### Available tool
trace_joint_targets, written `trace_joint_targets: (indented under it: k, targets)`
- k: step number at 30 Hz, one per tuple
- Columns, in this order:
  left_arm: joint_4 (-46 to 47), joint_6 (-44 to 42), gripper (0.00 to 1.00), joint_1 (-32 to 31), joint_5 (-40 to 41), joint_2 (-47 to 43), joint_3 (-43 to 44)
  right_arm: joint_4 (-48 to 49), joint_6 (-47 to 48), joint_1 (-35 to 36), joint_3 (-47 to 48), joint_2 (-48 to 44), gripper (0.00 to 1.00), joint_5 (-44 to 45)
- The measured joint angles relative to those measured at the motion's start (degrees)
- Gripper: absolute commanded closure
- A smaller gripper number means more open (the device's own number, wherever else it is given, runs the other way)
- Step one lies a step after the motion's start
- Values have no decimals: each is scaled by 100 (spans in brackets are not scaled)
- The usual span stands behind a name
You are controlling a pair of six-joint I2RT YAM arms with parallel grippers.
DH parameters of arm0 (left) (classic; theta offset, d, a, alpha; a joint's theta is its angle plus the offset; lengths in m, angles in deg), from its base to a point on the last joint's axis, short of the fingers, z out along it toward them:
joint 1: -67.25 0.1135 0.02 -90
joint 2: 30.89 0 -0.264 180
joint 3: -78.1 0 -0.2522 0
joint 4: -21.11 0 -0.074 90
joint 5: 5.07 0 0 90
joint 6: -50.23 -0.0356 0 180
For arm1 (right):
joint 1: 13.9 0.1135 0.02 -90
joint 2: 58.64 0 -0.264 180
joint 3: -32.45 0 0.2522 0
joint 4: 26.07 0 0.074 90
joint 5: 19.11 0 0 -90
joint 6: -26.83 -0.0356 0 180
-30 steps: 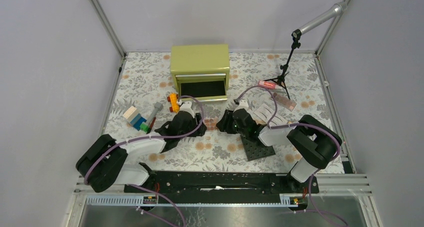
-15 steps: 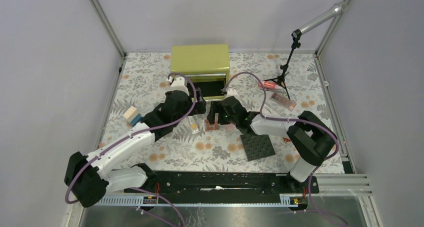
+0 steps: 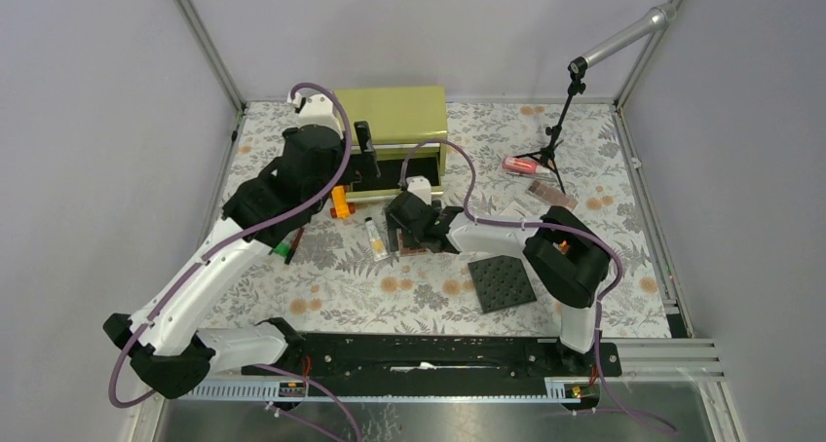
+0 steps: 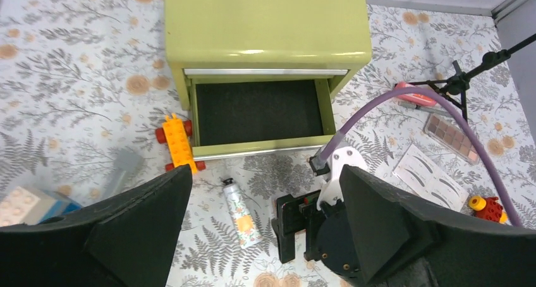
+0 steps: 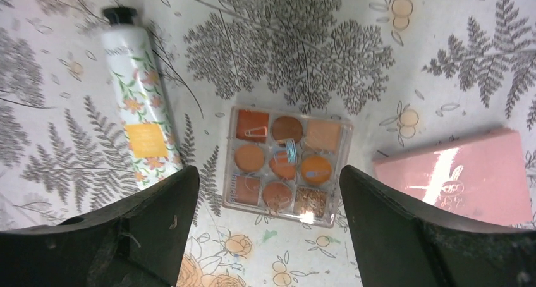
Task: Organize the makeup
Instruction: Pick up the makeup from the center of the board.
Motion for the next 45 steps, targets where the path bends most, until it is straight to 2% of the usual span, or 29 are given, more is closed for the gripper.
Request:
trace_joint_targets:
  k: [5, 10, 17, 25, 28, 33, 36, 45]
  targets:
    - [-529, -361, 1, 33, 199, 125, 734, -584, -129, 173, 199, 186, 10, 308]
    - [-623, -728, 1, 348, 192, 334, 868, -776, -205, 184, 262, 280, 11, 433]
    - [-356, -1014, 1, 1351, -638, 437, 81, -831, -205, 184, 485, 450, 17, 391]
    - [284, -1060, 1, 1685, -1220, 437, -887, -835, -177, 186, 518, 542, 17, 398]
    - [435, -1058, 1, 1829, -1353, 437, -1126, -898, -160, 186, 595, 592, 23, 400]
    - [682, -1054, 1, 2057, -1438, 413, -1399, -920, -155, 184, 719, 678, 44, 404]
    - [785, -1049, 1, 2146, -1471, 376, -1517, -905, -142, 184, 710, 678, 53, 413]
    - [868, -1060, 1, 2236, -1467, 369, -1558, -839, 328, 96, 629, 474, 55, 428]
